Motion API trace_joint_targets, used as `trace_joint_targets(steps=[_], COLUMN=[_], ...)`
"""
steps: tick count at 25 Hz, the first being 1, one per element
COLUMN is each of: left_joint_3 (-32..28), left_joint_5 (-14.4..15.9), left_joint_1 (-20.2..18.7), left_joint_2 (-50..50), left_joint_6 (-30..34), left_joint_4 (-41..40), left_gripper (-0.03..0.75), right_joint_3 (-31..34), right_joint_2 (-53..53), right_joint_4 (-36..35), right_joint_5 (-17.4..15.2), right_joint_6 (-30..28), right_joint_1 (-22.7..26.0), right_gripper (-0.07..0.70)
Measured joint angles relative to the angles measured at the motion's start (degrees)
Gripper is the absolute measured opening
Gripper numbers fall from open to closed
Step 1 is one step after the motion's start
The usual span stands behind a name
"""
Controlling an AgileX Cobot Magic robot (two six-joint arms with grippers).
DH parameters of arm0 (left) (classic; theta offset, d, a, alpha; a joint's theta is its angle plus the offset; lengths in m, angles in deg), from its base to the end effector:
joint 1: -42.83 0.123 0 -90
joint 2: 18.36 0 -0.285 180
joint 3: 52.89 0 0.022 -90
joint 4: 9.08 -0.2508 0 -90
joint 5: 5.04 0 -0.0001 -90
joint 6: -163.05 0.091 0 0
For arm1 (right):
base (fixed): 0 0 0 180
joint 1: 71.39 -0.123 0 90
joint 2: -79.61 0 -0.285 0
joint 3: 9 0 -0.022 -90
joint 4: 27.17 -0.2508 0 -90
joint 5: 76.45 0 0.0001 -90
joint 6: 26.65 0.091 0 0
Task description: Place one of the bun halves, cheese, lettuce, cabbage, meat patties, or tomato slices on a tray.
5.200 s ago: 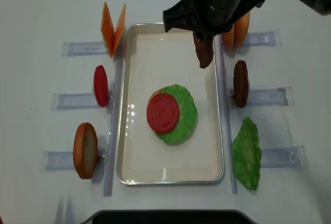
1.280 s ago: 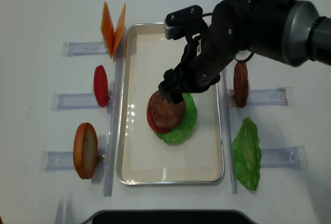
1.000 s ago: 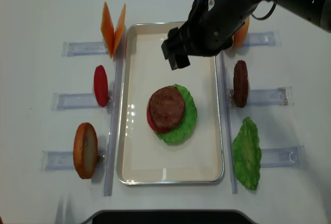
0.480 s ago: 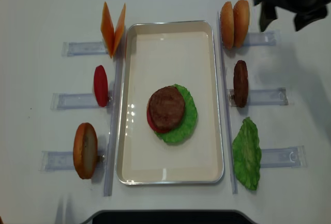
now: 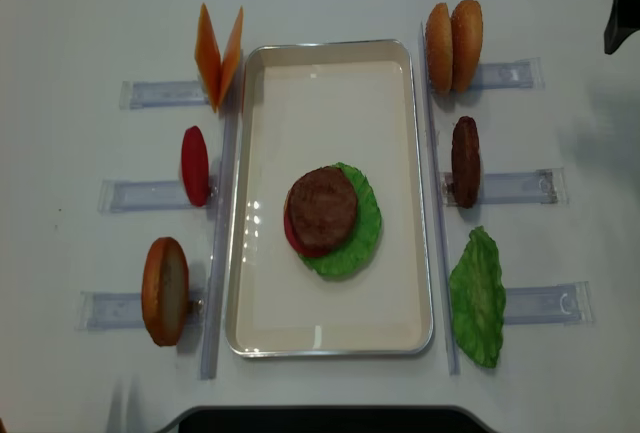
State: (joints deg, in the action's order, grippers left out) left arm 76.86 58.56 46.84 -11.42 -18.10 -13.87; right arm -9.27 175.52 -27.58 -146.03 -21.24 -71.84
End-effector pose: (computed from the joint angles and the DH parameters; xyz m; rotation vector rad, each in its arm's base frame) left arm -0.0065 0.0064 0.2654 -0.1005 2.1055 0.1311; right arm 0.3042 0.0030 0.3157 0.1271 2.8814 0.0292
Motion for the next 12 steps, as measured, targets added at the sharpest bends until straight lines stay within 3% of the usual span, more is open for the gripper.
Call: trace_joint_targets(steps=[12], left_joint_3=[0.0], left_joint_5=[0.0], left_joint_1=[0.0], left_joint_2=[0.0], left_joint_6=[0.0], left_joint_4=[0.0], left_gripper=[0.141], right_joint_3=[29.4], right_joint_2=[-33.1], right_joint_4=[2.0], right_joint_5=[-0.5], right_joint_6=[1.4], right_joint_1=[0.0], right_gripper=[0.471])
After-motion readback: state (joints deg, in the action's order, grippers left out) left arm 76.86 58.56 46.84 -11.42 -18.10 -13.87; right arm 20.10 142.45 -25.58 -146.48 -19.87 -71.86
